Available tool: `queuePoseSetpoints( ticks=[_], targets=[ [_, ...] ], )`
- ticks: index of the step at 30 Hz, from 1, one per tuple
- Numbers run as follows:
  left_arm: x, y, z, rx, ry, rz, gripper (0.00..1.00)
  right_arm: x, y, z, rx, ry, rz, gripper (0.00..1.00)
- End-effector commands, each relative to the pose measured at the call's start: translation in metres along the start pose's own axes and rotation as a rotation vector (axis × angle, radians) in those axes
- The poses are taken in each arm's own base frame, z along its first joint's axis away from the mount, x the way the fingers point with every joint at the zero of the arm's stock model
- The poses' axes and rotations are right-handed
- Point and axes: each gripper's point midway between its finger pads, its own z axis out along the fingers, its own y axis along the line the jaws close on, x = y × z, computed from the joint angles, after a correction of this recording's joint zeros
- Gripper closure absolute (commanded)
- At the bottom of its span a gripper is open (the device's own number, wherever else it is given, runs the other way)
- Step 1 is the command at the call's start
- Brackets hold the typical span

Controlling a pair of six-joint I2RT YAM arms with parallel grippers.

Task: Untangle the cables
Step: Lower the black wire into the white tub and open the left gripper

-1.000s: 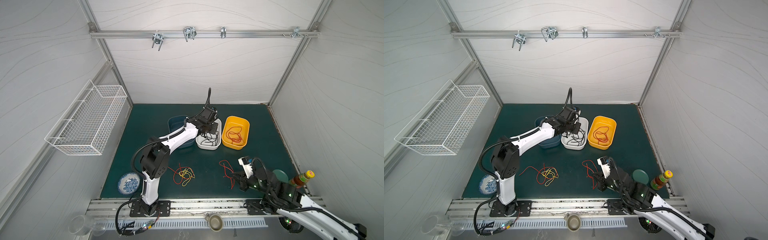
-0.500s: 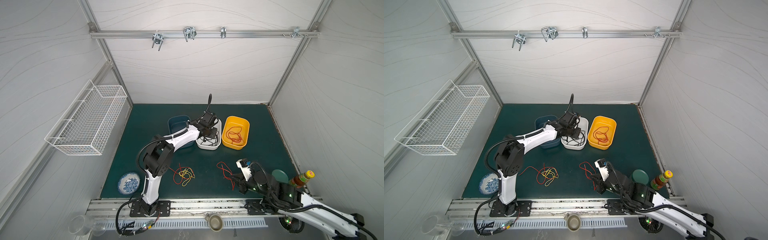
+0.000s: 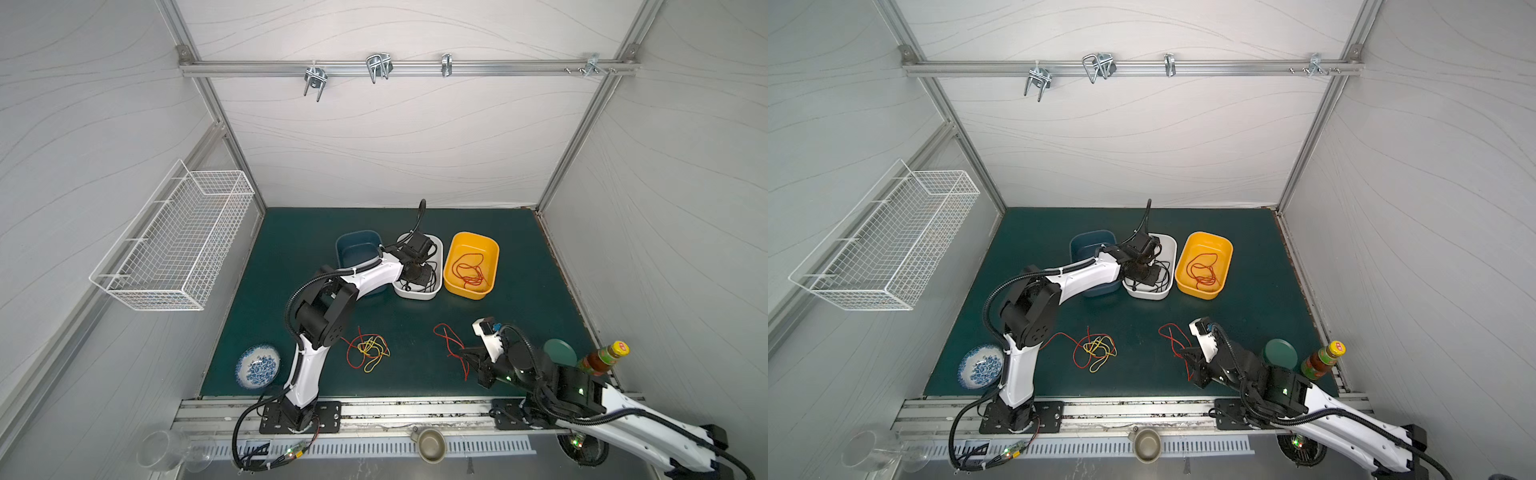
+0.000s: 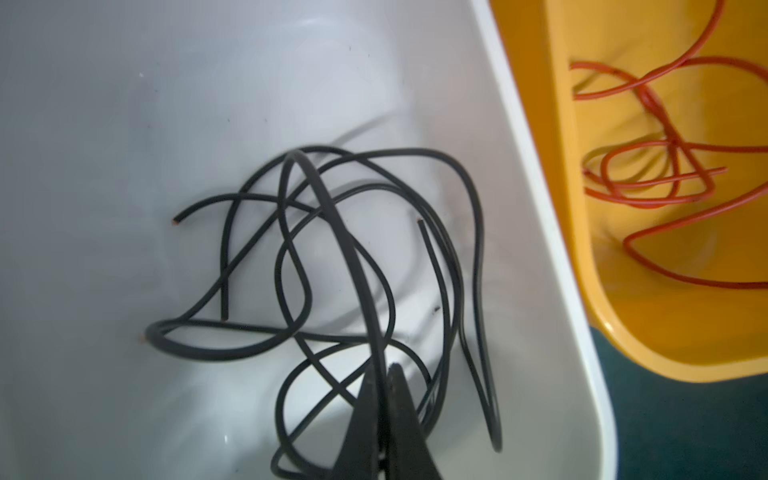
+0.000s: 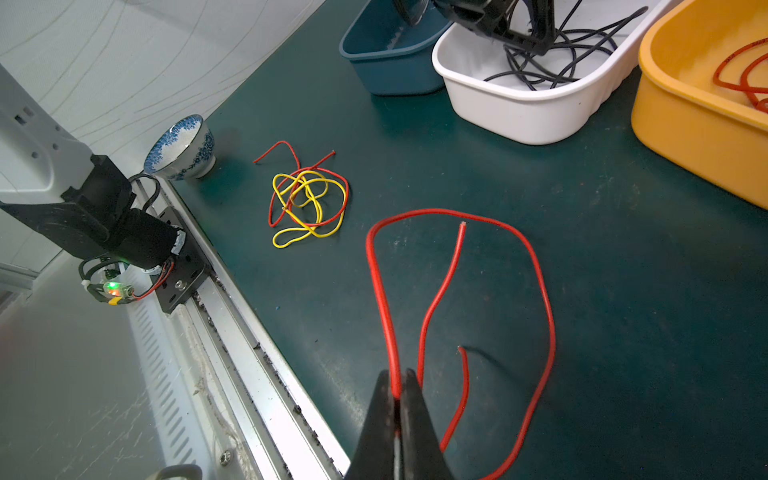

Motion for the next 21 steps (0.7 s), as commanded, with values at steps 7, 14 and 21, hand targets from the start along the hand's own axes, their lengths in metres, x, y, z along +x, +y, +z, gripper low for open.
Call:
queuePoseSetpoints(
  ticks=[7,14,21],
  targets=[
    [-0.013,0.000,-0.008,-0.010,0.004,0.000,0.89,-0.002,0.000,0.001,-0.001,-0.024,-0.011,1.00],
    [-0.029,-0.005,-0.022,-0.001,-0.021,0.003,0.75,-0.003,0.001,0.001,-0.002,-0.025,-0.012,1.00],
    [-0.046,-0.010,-0.039,0.012,-0.059,0.003,0.63,-0.003,0.001,0.001,-0.003,-0.027,-0.016,1.00]
  ],
)
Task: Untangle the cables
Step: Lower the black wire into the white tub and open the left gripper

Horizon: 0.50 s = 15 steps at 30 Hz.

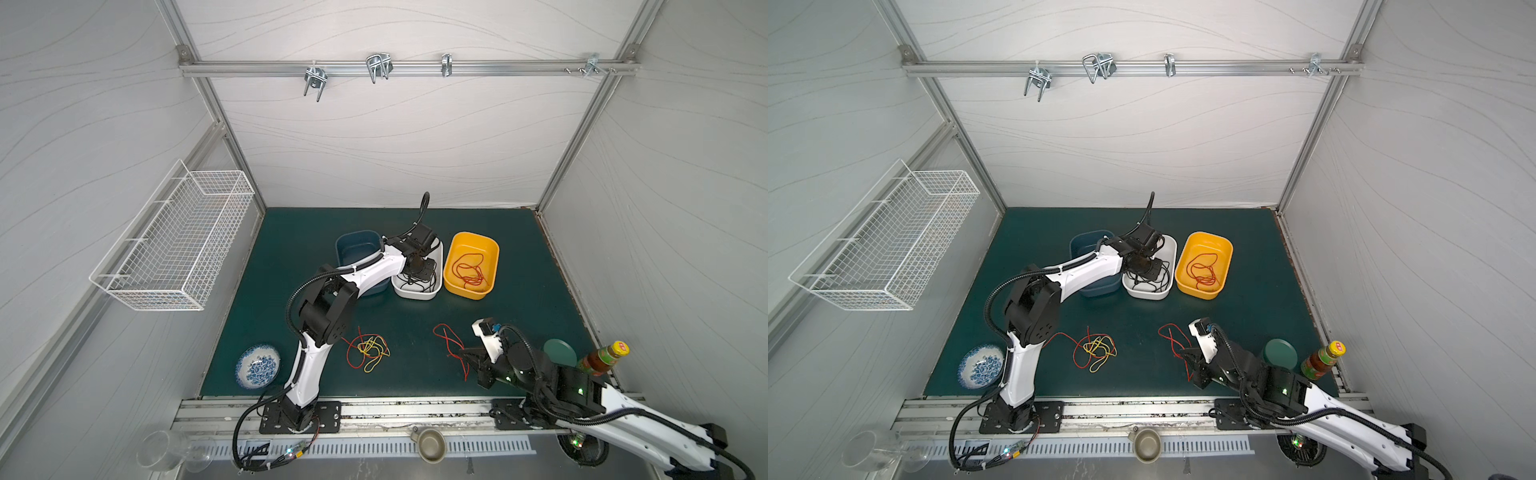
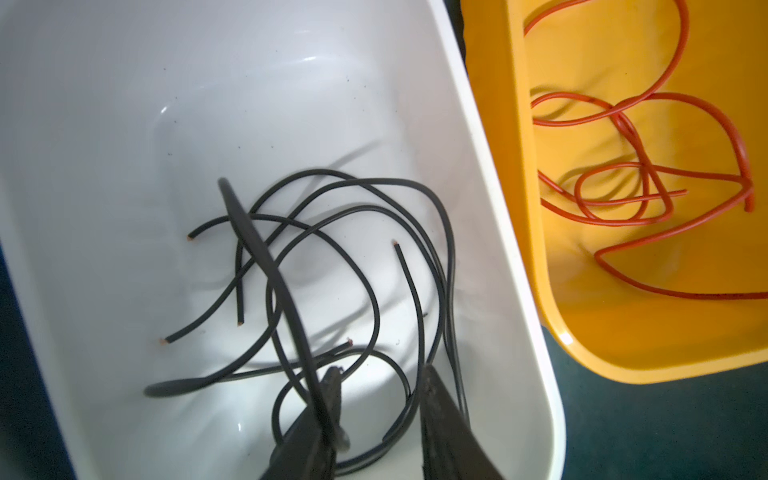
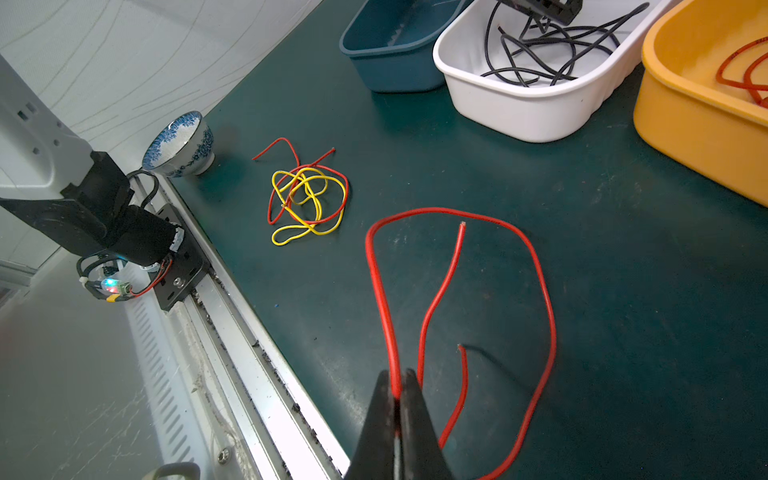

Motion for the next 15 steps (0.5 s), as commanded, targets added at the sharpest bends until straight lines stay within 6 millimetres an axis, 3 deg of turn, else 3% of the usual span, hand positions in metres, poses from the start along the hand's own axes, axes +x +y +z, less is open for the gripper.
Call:
queuePoseSetpoints(
  ticks=[1,10,15],
  targets=[
    [-0.024,-0.004,-0.022,0.012,-0.058,0.001,0.63,-0.005,0.001,0.000,-0.003,-0.030,-0.010,1.00],
    [-0.050,-0.013,-0.050,0.032,-0.112,0.015,0.51,-0.005,0.001,0.000,-0.003,-0.030,-0.011,1.00],
    [-0.056,-0.009,-0.057,-0.025,-0.120,0.044,0.49,-0.005,0.001,0.000,-0.002,-0.031,-0.010,1.00]
  ],
)
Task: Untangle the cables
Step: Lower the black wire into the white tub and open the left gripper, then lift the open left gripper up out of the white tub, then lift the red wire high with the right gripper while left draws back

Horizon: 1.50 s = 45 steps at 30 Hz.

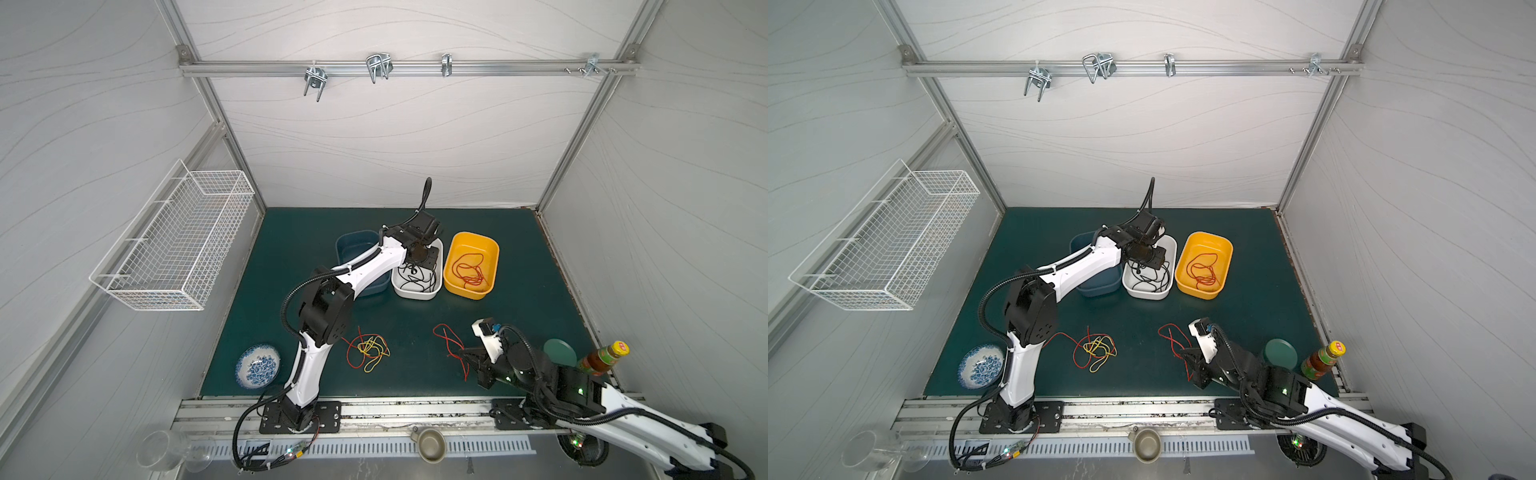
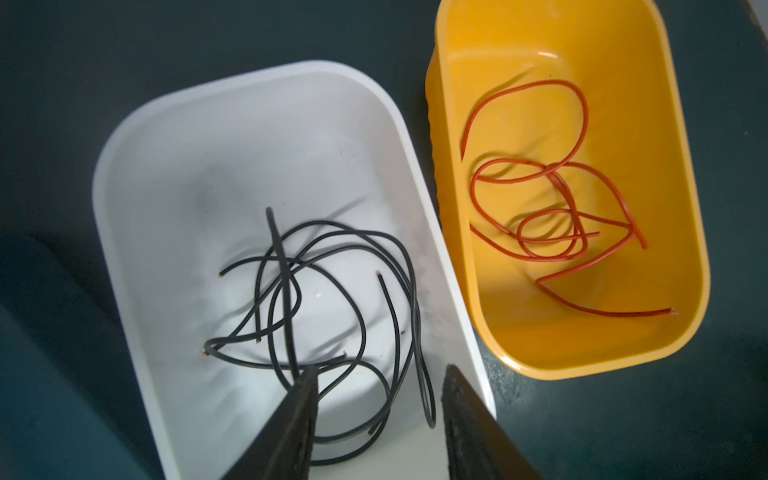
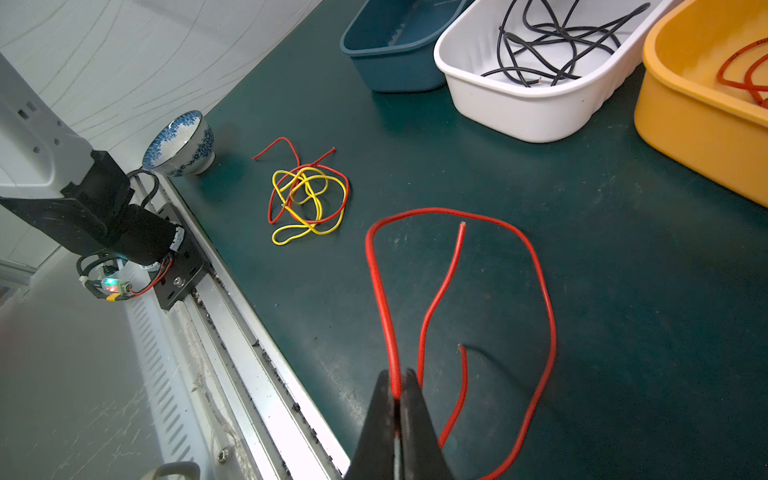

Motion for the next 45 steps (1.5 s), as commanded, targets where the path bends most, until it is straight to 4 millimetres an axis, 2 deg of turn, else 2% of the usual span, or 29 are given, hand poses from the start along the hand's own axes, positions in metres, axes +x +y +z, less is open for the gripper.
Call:
queuePoseSetpoints(
  ticks=[1,5,10,13,17,21,25,26,27,30,32,35,38,41,45],
  targets=[
    [-0.019,0.001,-0.022,-0.041,-0.050,0.032,0.49,-0.005,0.000,0.000,-0.001,-0.031,-0.009,1.00],
    [-0.027,0.010,-0.031,-0.094,-0.085,0.033,0.49,-0.005,0.000,0.000,-0.001,-0.033,-0.011,1.00],
    [-0.040,0.010,-0.057,-0.093,-0.146,0.031,0.48,-0.005,0.000,0.000,0.000,-0.035,-0.010,1.00],
    [-0.048,0.008,-0.085,-0.077,-0.190,0.023,0.47,-0.005,0.000,0.000,0.002,-0.033,-0.010,1.00],
    [-0.049,0.010,-0.137,-0.062,-0.268,0.010,0.43,-0.005,0.000,-0.001,0.001,-0.036,-0.009,1.00],
    [-0.022,0.019,-0.171,-0.060,-0.303,-0.010,0.33,-0.006,-0.001,-0.001,0.006,-0.038,-0.007,1.00],
    [0.013,0.037,-0.208,-0.081,-0.343,-0.063,0.24,-0.007,-0.005,-0.001,0.029,-0.042,0.000,1.00],
    [0.027,0.042,-0.214,-0.090,-0.347,-0.080,0.19,-0.008,-0.007,-0.002,0.043,-0.041,0.003,1.00],
    [0.040,0.048,-0.219,-0.100,-0.349,-0.097,0.07,-0.009,-0.008,-0.002,0.052,-0.039,0.006,1.00],
    [0.079,0.065,-0.231,-0.131,-0.345,-0.141,0.00,-0.011,-0.010,-0.001,0.079,-0.031,0.013,1.00],
    [0.106,0.077,-0.236,-0.162,-0.336,-0.161,0.00,-0.018,-0.009,-0.003,0.091,-0.030,0.005,1.00],
    [0.144,0.096,-0.238,-0.213,-0.329,-0.193,0.00,-0.037,-0.002,-0.010,0.099,-0.035,-0.013,1.00],
    [0.173,0.108,-0.244,-0.240,-0.324,-0.207,0.00,-0.062,0.005,-0.020,0.118,-0.051,-0.039,1.00],
    [0.194,0.119,-0.249,-0.271,-0.332,-0.214,0.00,-0.087,0.012,-0.031,0.137,-0.072,-0.066,1.00],
    [0.213,0.126,-0.247,-0.278,-0.353,-0.218,0.00,-0.122,0.021,-0.047,0.161,-0.103,-0.103,1.00]
  ],
)
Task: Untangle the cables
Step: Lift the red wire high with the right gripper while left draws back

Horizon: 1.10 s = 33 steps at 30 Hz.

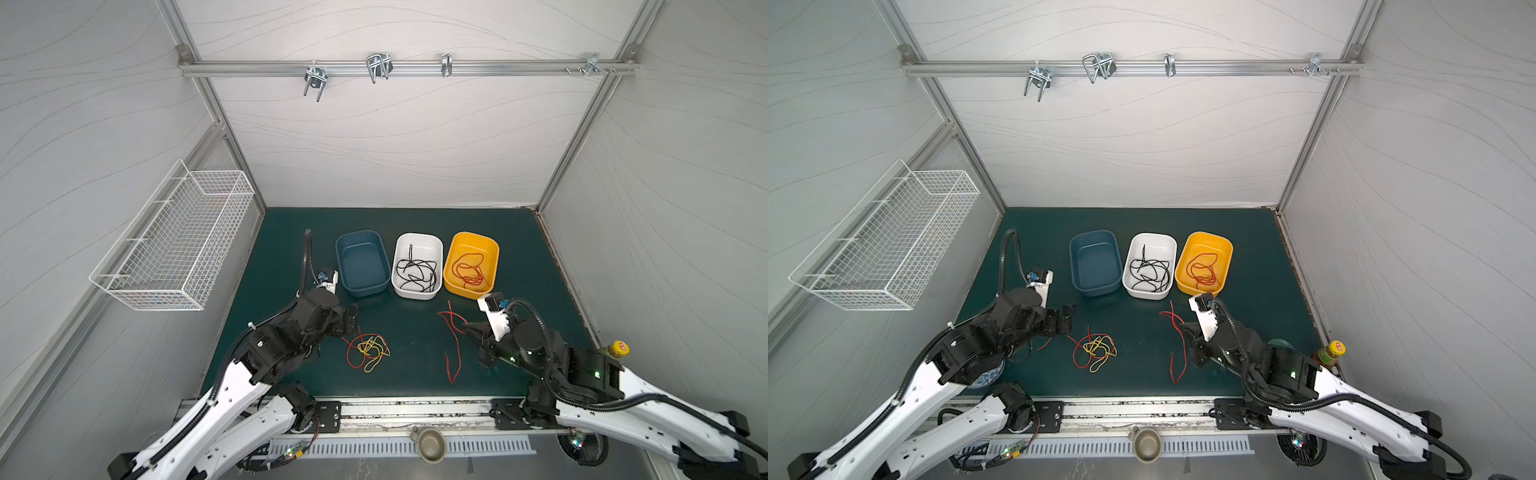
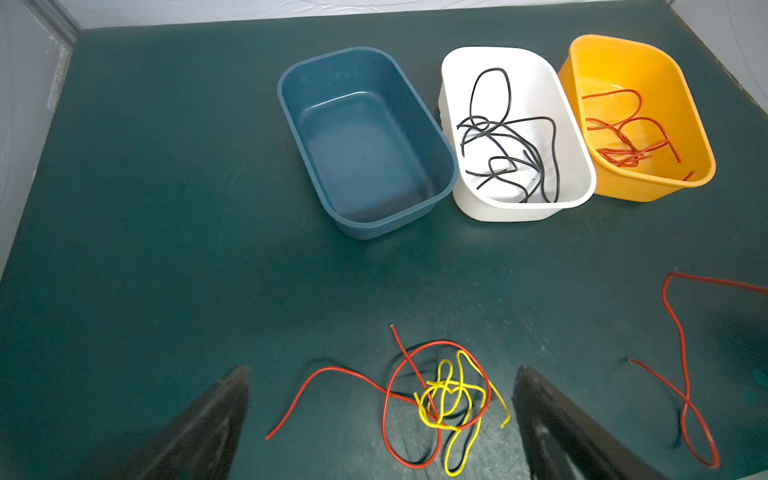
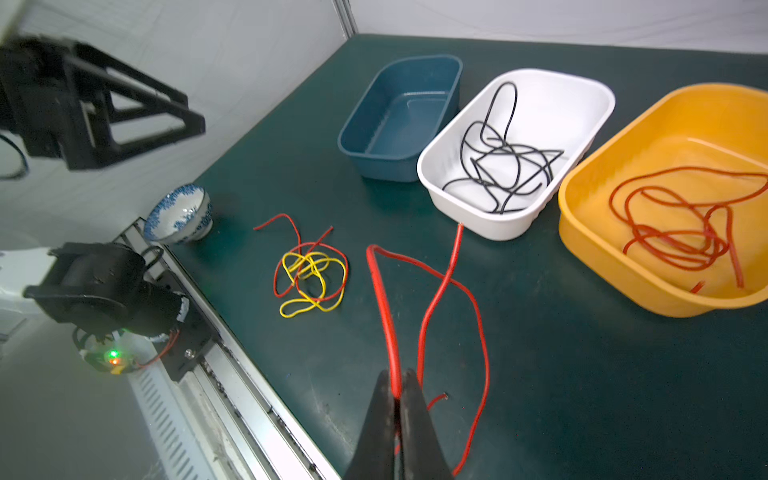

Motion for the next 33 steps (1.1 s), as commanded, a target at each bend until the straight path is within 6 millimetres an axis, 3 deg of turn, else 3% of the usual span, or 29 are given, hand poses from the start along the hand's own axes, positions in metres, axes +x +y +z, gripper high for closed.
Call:
queuePoseSetpoints(
  ticks=[1,11,17,24,33],
  targets=[
    [0.005,0.010,-0.003,-0.026,-0.030,-0.018,0.00,-0.026,-0.003,-0.012,0.056,-0.017,-0.065,1.00],
    [0.010,0.008,0.004,-0.023,-0.031,-0.002,0.00,-0.145,0.009,-0.060,0.165,-0.163,-0.164,1.00],
    [0.013,0.004,0.010,-0.015,-0.014,0.010,0.00,-0.206,0.015,-0.081,0.215,-0.236,-0.214,1.00],
    [0.013,0.005,0.007,-0.015,-0.031,0.014,0.00,-0.257,-0.001,-0.098,0.286,-0.325,-0.192,1.00],
    [0.015,0.004,0.013,-0.029,-0.014,0.024,0.00,-0.302,-0.033,-0.097,0.380,-0.356,-0.145,1.00]
  ],
)
